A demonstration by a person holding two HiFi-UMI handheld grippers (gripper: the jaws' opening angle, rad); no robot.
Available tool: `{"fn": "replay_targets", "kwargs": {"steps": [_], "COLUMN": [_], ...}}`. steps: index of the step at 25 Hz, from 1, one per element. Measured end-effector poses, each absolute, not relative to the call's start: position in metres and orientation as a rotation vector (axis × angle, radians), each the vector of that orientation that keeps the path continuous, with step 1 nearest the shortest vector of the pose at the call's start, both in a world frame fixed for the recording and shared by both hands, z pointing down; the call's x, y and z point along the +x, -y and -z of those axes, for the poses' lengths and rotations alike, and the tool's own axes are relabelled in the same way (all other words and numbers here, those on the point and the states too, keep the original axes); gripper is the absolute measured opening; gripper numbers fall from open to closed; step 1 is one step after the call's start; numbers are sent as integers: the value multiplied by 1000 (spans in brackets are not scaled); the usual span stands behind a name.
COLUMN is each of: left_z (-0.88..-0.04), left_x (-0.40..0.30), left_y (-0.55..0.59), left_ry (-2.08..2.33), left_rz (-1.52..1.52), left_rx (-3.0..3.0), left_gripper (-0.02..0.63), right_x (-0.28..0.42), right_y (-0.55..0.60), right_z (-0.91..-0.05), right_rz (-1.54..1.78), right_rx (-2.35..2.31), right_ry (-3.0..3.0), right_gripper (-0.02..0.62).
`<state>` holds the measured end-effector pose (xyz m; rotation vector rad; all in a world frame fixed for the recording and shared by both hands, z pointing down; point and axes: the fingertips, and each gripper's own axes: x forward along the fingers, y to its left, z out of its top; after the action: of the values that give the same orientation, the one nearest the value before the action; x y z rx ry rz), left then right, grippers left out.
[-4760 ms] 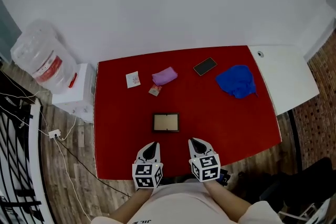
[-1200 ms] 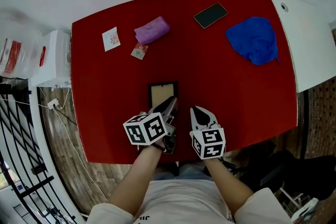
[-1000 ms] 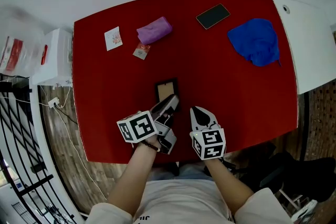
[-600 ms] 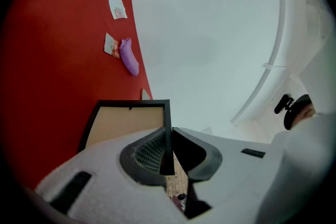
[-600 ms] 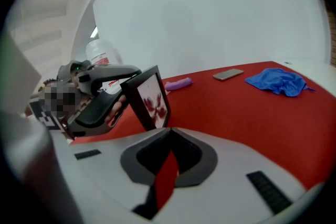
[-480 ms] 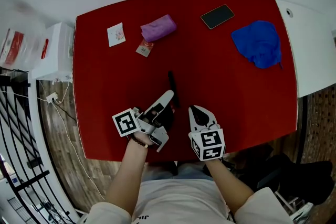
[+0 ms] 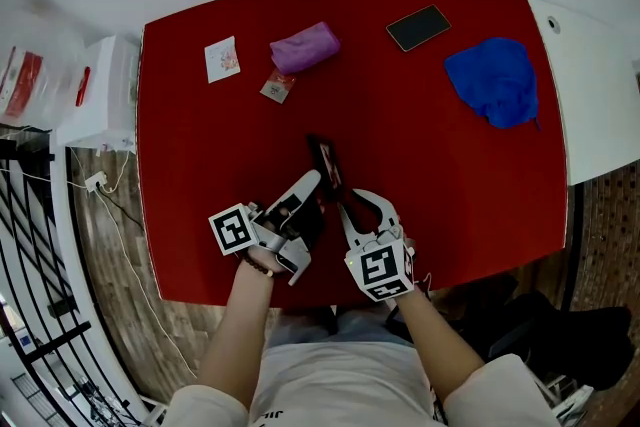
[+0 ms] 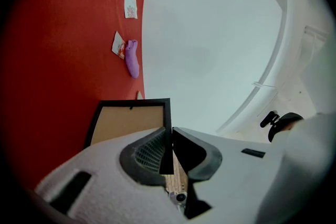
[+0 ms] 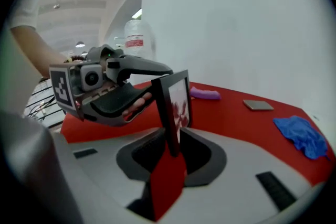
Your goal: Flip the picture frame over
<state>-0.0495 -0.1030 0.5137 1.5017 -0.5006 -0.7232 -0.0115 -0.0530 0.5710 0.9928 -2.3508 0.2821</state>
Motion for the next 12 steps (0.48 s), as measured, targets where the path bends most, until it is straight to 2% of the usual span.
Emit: {"fn": "replay_targets", "kwargs": {"steps": [4, 12], "left_z": [-513, -514], "left_x": [-48, -52], "left_y": [103, 105], "left_ry": [495, 557], "left_rz": [713, 573], "left_rx": [1506, 1571], "left_gripper": [46, 46], "right_x": [-28, -33], "right_y": [60, 71], "right_z": [-581, -584], "right_rz": [-201, -85], "right_rx": [878, 830], "right_ry": [2357, 2319], "right_gripper": [95, 89]}}
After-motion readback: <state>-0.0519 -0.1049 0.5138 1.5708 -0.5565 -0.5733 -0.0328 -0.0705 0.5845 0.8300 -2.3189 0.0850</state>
